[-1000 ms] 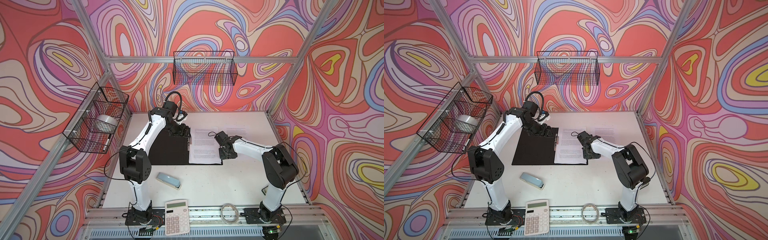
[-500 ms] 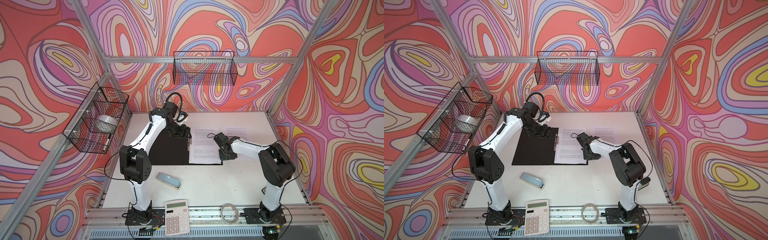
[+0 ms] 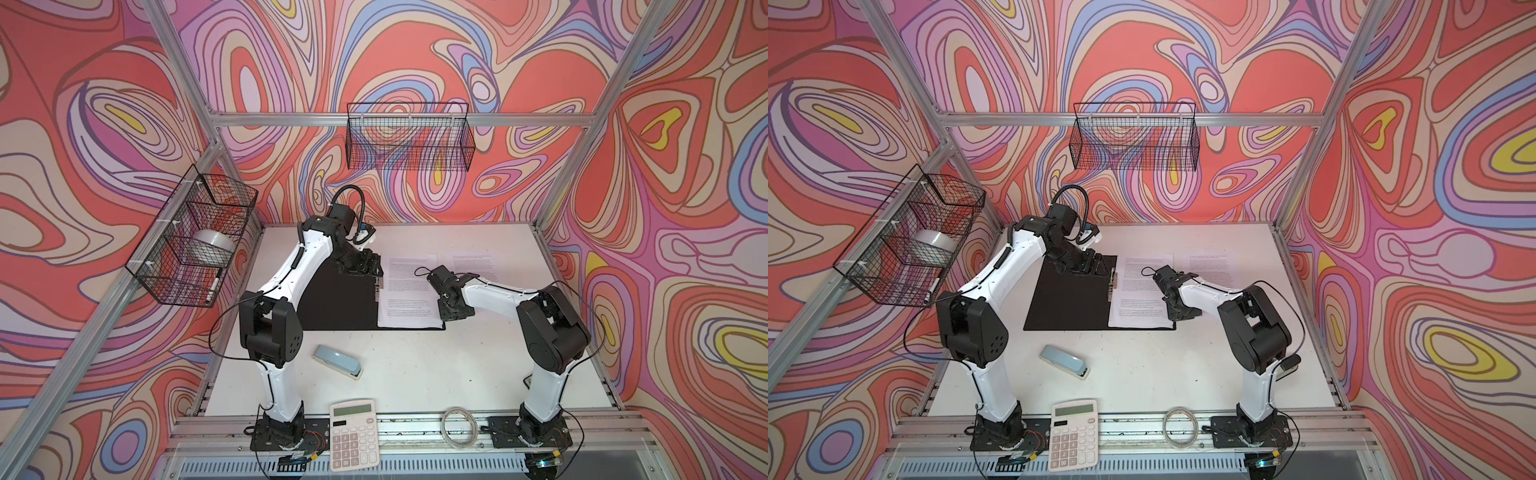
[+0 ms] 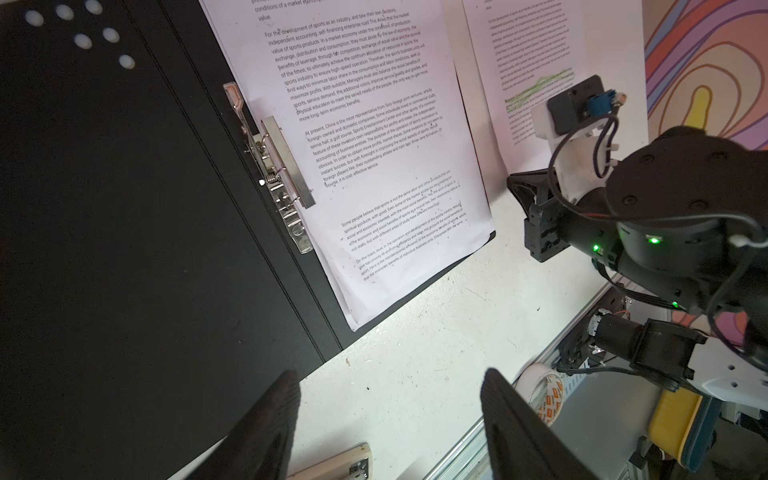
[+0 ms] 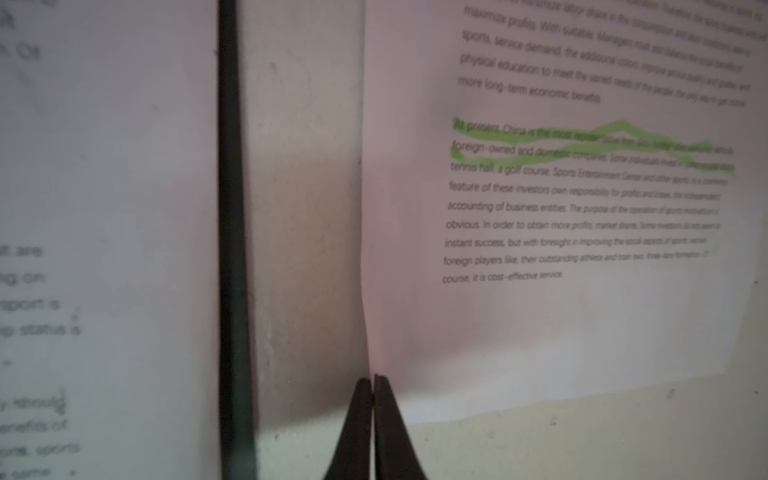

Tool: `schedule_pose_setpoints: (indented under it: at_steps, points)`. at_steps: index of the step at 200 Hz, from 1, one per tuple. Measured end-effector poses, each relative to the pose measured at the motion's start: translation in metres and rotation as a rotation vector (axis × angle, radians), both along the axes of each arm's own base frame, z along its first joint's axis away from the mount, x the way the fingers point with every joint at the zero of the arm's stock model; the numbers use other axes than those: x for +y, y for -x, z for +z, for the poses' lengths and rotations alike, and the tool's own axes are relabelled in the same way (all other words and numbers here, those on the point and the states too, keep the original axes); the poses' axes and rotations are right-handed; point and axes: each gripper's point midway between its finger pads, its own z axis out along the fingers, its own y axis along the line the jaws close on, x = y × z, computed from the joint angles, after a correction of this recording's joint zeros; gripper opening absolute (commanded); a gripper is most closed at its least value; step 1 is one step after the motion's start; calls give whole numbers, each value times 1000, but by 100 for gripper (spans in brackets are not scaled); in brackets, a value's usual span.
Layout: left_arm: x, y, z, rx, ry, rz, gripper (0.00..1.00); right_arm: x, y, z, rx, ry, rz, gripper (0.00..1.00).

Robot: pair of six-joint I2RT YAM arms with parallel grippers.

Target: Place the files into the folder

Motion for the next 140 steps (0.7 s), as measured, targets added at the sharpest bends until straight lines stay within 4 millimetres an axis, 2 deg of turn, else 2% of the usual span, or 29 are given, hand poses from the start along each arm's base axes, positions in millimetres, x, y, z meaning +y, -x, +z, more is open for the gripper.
schedule_pose_setpoints:
  at_steps: [86, 106, 140]
  points:
    - [0, 0, 0, 1, 1, 3, 70, -1, 1, 2, 10, 7, 9, 0]
    - [0, 0, 0, 1, 1, 3, 70, 2, -3, 9, -5, -2, 11, 0]
    - [0, 0, 0, 1, 1, 3, 70, 12, -14, 31, -48, -43, 20, 0]
